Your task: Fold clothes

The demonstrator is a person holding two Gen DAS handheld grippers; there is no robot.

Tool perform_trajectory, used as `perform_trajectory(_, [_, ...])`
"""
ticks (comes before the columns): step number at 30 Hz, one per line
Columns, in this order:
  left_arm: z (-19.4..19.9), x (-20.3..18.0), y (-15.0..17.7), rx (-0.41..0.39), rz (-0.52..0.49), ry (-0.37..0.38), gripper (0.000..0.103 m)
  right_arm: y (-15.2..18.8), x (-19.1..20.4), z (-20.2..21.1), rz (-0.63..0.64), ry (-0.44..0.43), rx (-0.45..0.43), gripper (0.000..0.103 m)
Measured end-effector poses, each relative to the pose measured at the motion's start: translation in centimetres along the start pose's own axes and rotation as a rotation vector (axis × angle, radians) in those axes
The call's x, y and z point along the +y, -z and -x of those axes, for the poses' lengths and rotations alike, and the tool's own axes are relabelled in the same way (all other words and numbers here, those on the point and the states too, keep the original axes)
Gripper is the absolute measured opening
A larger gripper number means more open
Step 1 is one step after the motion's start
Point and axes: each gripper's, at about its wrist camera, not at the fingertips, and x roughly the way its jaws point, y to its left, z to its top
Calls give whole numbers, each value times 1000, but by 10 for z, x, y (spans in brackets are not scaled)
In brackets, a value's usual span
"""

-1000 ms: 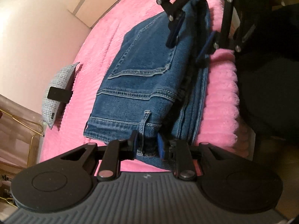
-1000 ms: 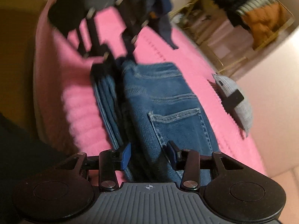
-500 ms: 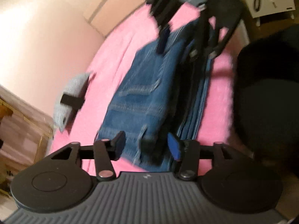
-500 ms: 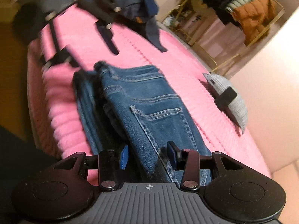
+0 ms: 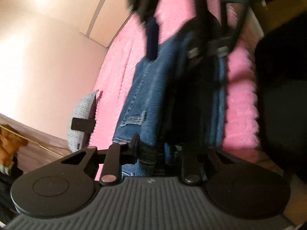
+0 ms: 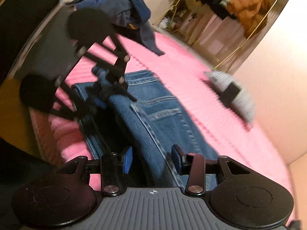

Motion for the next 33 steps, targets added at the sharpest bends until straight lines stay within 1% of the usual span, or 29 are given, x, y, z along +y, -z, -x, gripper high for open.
perform_trajectory(1, [1, 11, -2, -2, 34, 17, 20, 4, 5, 10, 14, 23, -19, 42])
perform_trajectory(3, [2, 32, -8, -10, 85, 39, 20, 12, 15, 24, 41, 7, -37, 42])
perform_trajectory(4, [1, 41, -11, -13, 105, 51, 20, 15, 21, 28, 62, -12, -28, 42])
perform_trajectory(7, [1, 64, -19, -14, 124, 62, 20, 26, 34, 20, 115, -13, 34, 41])
perform_trajectory(11, [2, 79, -27, -12, 113, 74, 20, 30, 29, 0, 166, 53, 109, 41])
perform_trajectory(13, [-1, 81, -27, -12, 105, 78, 20, 29, 30, -10, 232, 56, 149, 41])
perform_trajectory(15, [-4, 82, -25, -12, 101, 83, 20, 31, 32, -18, 302, 49, 167, 41])
perform_trajectory(17, [-9, 81, -22, -12, 105, 90, 20, 32, 38, -22, 381, 19, 195, 41])
perform_trajectory(20, [-9, 75, -17, -12, 111, 98, 21, 37, 49, -25, 512, 4, 210, 41])
perform_trajectory(22, [-9, 74, -15, -11, 116, 98, 21, 37, 53, -29, 562, 10, 227, 41])
perform_trajectory(25, [-6, 74, -15, -14, 124, 92, 21, 37, 57, -34, 615, 31, 235, 41])
perform_trajectory(28, [-3, 72, -14, -15, 116, 90, 22, 35, 60, -26, 628, 31, 268, 41])
perform_trajectory(29, [-1, 71, -13, -16, 114, 89, 22, 32, 61, -20, 629, 18, 278, 41])
perform_trajectory(30, [-2, 70, -12, -18, 114, 89, 22, 30, 62, -13, 634, 8, 271, 41])
perform_trajectory(33, [-5, 68, -12, -21, 121, 88, 23, 31, 62, -9, 622, 13, 262, 41])
